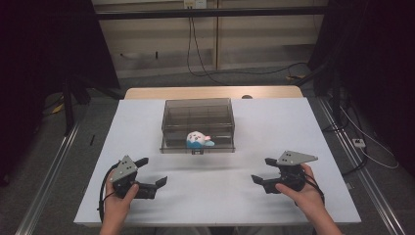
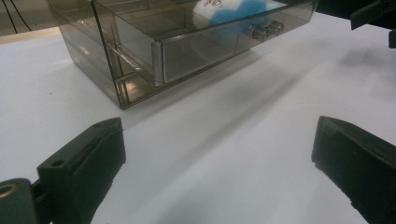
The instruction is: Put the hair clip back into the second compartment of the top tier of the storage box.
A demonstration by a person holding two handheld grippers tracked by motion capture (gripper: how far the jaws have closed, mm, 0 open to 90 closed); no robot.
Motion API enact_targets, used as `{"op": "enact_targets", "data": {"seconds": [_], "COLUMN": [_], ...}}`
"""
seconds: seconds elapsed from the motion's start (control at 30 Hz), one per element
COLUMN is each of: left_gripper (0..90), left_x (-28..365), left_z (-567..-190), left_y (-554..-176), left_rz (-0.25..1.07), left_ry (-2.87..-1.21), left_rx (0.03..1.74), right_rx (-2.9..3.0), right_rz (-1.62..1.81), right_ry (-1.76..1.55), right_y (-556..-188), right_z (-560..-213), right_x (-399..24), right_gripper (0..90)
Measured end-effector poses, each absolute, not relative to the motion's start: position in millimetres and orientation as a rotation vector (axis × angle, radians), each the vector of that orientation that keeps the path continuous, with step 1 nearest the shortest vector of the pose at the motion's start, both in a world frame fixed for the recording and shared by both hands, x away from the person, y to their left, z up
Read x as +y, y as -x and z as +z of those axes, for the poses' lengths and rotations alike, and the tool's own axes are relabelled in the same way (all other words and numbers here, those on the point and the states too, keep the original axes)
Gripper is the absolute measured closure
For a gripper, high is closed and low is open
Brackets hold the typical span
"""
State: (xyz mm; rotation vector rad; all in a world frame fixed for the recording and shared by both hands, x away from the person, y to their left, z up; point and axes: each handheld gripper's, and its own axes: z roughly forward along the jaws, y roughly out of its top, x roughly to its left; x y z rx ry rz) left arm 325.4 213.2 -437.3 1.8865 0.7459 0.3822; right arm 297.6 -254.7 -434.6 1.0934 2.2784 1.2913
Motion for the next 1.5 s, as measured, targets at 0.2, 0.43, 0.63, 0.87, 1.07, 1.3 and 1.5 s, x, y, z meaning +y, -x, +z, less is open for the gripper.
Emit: {"op": "enact_targets", "data": {"seconds": [0.2, 0.43, 0.63, 0.87, 1.07, 1.3, 1.5], "left_gripper": [2.9, 2.9, 2.9, 2.9, 2.9, 2.9, 2.9], "left_x": [213.2, 213.4, 213.3, 213.3, 213.3, 213.1, 213.0], "left_z": [-437.4, -437.3, -437.3, -437.4, -437.5, -437.6, -437.8], "left_y": [-325.4, -325.4, -325.3, -325.3, -325.3, -325.2, -325.2], "left_rz": [0.382, 0.381, 0.379, 0.380, 0.379, 0.380, 0.378], "left_ry": [-1.889, -1.888, -1.886, -1.891, -1.890, -1.893, -1.891], "left_rx": [0.745, 0.745, 0.748, 0.746, 0.748, 0.747, 0.750], "right_rx": [2.276, 2.272, 2.265, 2.253, 2.245, 2.229, 2.221], "right_rz": [1.287, 1.276, 1.270, 1.267, 1.262, 1.259, 1.257], "right_ry": [-1.094, -1.104, -1.111, -1.124, -1.138, -1.155, -1.166], "right_y": [-295.8, -293.3, -291.0, -287.7, -285.0, -281.6, -280.2], "right_z": [-435.9, -438.3, -439.7, -441.2, -443.0, -443.7, -444.9], "right_x": [-258.0, -263.3, -268.1, -275.3, -281.1, -289.1, -292.9], "right_gripper": [18.6, 18.5, 18.5, 18.4, 18.4, 18.4, 18.3]}}
